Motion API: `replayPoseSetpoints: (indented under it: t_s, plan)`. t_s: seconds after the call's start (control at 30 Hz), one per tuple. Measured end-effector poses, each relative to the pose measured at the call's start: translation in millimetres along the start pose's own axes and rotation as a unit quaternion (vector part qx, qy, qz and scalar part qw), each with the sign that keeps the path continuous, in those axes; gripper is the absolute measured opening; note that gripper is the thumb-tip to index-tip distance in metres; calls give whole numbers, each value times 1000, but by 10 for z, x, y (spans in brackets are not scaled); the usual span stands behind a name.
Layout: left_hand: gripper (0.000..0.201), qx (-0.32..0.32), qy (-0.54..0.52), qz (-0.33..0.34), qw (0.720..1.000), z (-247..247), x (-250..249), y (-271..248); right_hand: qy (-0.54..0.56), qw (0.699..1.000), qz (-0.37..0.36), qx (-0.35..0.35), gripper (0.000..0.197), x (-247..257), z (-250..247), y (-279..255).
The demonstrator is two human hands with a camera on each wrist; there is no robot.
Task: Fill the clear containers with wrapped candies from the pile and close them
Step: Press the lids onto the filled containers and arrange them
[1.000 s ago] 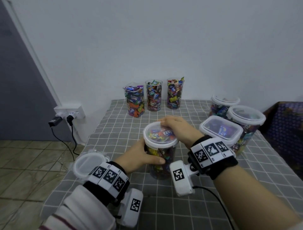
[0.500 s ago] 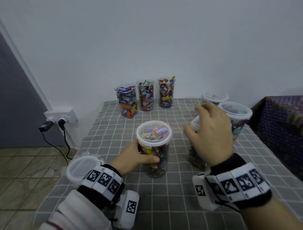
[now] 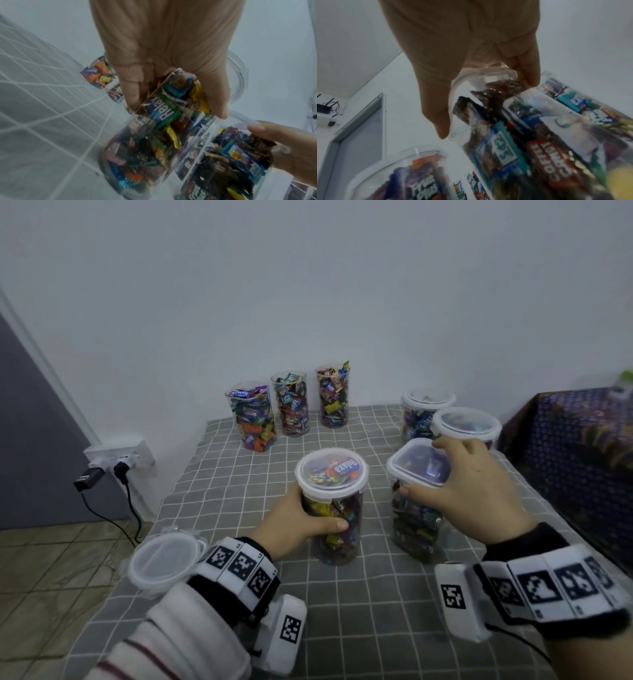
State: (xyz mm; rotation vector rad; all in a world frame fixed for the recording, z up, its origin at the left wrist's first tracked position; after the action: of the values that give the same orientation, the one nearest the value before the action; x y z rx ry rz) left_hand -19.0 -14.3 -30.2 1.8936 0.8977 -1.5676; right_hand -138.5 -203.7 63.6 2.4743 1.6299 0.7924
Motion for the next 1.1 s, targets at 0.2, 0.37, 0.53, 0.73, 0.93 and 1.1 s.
replayPoseSetpoints:
  t_s: [0.2, 0.37, 0.53, 0.73, 0.93, 1.1]
  plan:
    - [111, 0, 11, -6, 1000, 349, -70, 338, -11, 999, 38, 1, 77, -325, -249, -209]
    - [104, -26, 11, -5, 1000, 590, -138, 594, -24, 995, 95, -12, 82, -705, -352, -268]
    - [91, -56, 9, 2, 998, 770, -179, 747, -14, 993, 114, -36, 82, -875, -389, -221]
    - [88, -56, 17, -1, 998, 806, -144, 755, -55, 992, 105, -52, 81, -839, -385, -238]
    - [102, -11, 54, -35, 998, 638, -49, 658, -79, 964, -11, -254, 57, -310, -686, -354]
    - [94, -75, 63, -39, 994, 68, 19, 585, 69, 951, -163, -254, 36, 516, -450, -458]
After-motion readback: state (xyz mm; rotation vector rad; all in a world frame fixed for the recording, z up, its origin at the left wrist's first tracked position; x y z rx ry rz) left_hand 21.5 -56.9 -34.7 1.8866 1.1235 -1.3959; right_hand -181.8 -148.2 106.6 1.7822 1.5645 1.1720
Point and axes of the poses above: each hand's wrist, its own y-axis towards the middle knuckle, its own z-axis out of the palm, x = y × z, the point moved 10 cm from there along y, towards the middle knuckle, and after that the axes turned 6 degrees about -y, right-handed, at the moved point
